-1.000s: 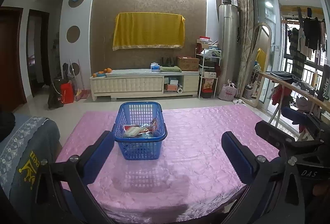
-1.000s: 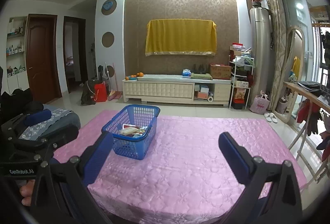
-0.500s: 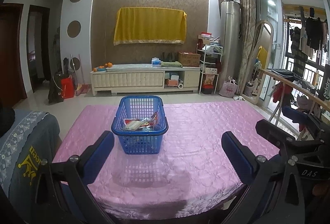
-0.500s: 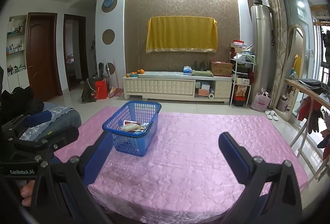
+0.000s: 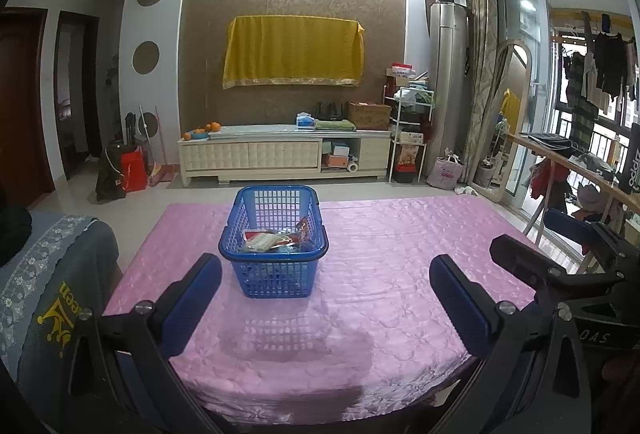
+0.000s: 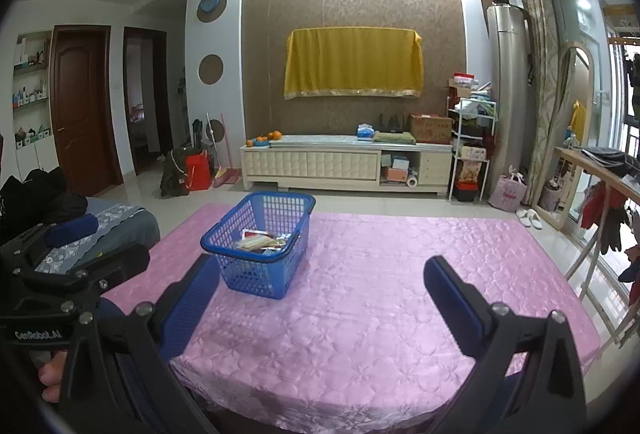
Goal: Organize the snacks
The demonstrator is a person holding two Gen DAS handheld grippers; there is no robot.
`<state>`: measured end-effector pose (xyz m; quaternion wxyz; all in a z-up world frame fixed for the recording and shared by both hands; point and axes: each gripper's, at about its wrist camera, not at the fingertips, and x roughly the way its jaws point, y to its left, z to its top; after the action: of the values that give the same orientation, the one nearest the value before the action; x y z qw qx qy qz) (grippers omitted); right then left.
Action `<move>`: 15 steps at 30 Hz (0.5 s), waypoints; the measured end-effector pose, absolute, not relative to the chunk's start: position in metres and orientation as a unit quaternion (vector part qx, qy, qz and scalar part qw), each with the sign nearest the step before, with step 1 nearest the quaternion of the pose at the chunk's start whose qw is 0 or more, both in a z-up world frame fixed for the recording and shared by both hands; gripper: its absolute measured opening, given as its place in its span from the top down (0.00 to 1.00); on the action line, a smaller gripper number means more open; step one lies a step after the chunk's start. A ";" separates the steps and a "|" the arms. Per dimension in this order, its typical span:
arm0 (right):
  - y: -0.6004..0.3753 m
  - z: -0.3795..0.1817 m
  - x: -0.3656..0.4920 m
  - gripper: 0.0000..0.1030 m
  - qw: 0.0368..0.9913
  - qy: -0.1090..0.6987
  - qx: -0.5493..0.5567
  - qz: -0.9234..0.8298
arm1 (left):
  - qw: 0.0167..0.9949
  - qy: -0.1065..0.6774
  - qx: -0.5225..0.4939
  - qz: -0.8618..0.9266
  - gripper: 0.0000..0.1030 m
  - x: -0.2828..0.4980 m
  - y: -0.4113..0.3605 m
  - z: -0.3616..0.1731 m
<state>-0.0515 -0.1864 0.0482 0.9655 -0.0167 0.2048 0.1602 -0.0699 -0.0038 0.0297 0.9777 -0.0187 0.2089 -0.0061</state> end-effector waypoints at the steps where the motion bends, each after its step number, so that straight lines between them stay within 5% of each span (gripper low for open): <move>1: -0.186 0.047 -0.052 0.00 0.965 0.205 -0.016 0.160 | 0.977 0.210 -0.018 -0.005 0.00 -0.070 -0.004 0.030; 15: -0.188 0.048 -0.050 0.00 0.963 0.213 -0.013 0.164 | 0.977 0.214 -0.021 -0.007 0.00 -0.070 -0.004 0.028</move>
<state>-0.0501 -0.1880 0.0484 0.9631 -0.0129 0.2132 0.1638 -0.0698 -0.0036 0.0277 0.9766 -0.0210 0.2140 -0.0067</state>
